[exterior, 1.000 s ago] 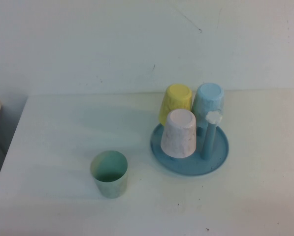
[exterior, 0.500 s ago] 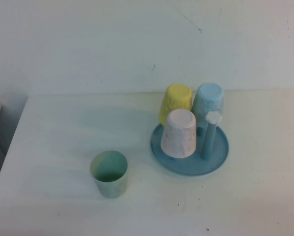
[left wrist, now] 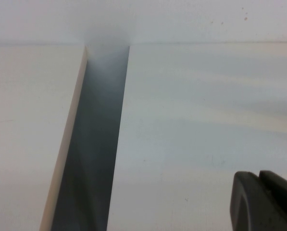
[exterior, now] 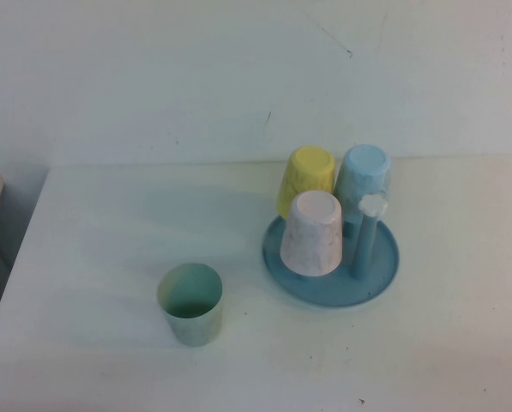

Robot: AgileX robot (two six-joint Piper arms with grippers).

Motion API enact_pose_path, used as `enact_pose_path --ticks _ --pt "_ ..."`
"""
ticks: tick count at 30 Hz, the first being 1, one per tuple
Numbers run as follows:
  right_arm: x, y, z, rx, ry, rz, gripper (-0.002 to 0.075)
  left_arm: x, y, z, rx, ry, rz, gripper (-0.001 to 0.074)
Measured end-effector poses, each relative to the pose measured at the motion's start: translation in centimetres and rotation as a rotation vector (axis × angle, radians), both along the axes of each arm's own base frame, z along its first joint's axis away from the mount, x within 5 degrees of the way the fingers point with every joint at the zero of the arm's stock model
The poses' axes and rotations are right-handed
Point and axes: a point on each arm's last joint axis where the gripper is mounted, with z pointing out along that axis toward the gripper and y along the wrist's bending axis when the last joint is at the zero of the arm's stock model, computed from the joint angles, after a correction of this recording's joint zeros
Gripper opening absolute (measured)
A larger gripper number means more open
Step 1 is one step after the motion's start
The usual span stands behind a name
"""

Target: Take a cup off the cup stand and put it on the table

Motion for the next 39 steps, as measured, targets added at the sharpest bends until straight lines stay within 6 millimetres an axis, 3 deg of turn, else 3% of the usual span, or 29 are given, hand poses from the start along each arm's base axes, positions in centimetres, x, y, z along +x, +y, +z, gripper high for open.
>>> enact_pose_path --ticks 30,32,36,39 --pt "0.0 0.0 0.0 0.0 0.0 0.0 0.0127 0.0 0.0 0.0 -0.007 -0.004 0.0 -0.0003" --pt "0.0 0.0 0.0 0.0 0.0 0.0 0.0127 0.1 -0.3 0.2 -0.139 -0.029 0.009 -0.0003" --pt "0.0 0.0 0.0 0.0 0.0 0.0 0.0127 0.2 -1.3 1.0 -0.818 -0.065 0.044 -0.0003" --pt "0.0 0.0 0.0 0.0 0.0 0.0 0.0127 0.2 -1.5 1.6 -1.101 -0.095 0.057 -0.0003"
